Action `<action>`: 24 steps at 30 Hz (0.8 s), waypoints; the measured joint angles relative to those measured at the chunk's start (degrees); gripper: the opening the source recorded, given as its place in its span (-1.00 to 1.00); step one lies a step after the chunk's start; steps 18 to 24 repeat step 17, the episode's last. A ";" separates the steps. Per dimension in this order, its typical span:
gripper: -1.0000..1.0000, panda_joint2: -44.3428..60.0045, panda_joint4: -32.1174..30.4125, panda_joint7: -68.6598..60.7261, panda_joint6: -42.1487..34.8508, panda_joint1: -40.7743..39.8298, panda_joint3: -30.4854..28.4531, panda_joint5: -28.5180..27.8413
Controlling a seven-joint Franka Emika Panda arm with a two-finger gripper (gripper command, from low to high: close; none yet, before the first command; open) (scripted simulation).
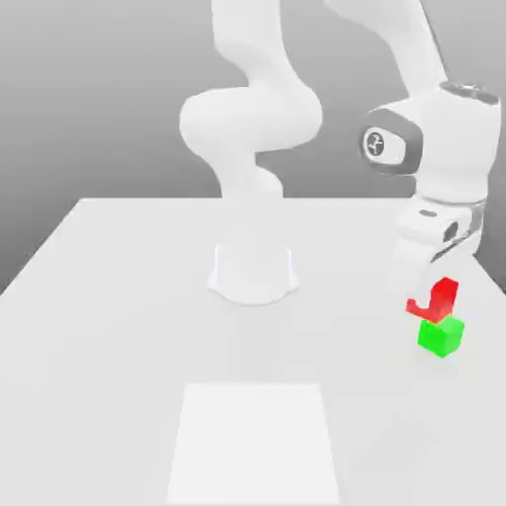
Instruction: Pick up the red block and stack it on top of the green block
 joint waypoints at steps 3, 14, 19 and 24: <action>-1.00 1.27 0.44 0.76 0.72 1.84 2.32 -1.01; -1.00 14.40 0.95 13.24 12.00 -0.07 0.61 -18.60; 1.00 15.42 0.95 14.38 12.83 0.33 -0.10 -20.22; 1.00 15.42 0.95 14.38 12.83 0.33 -0.10 -20.22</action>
